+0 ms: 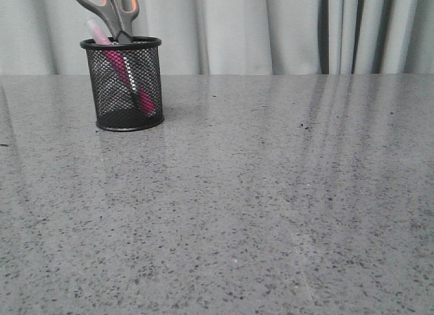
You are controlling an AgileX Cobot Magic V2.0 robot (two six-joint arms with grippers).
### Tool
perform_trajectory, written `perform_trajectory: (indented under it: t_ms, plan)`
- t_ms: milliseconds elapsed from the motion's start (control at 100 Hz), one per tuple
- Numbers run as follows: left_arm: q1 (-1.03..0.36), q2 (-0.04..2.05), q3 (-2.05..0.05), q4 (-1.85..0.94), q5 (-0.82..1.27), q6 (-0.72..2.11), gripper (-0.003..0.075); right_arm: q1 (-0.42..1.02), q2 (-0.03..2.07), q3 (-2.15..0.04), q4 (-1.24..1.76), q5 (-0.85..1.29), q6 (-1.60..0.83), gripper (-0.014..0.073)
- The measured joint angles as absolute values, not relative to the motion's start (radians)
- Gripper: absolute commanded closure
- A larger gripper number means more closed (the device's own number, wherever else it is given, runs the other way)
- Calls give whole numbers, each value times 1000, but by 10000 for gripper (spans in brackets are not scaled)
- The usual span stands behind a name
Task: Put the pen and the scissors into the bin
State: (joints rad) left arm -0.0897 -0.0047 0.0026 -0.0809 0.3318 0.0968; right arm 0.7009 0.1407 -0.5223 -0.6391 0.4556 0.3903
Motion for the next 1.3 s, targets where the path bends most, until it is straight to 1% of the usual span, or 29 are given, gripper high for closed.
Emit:
perform_trajectory:
  t_ms: [240,340,420,600,660,720,870,960,1300]
  plan:
    - [-90,-5,3,-81,332,97,739,697,141,-483,-641,485,390,665]
    - [-90,-5,3,-81,332,97,739,634,141,-411,-566,490,386,665]
    - [-90,-5,3,-81,332,97,739,521,141,-331,-448,428,321,665]
    - [-90,-5,3,-81,332,97,739,206,141,-89,-151,147,96,665]
    - [-90,-5,3,-81,332,97,739,144,136,-27,-119,106,66,665]
    - [-90,-5,3,-81,332,97,739,100,119,11,-101,111,51,665]
    - [-90,-5,3,-82,333,97,739,63,13,11,-77,237,42,665]
    - [-90,-5,3,-83,333,97,739,56,-5,11,-68,324,40,665]
    - [-90,-5,3,-85,333,97,739,54,-10,11,-64,326,22,665]
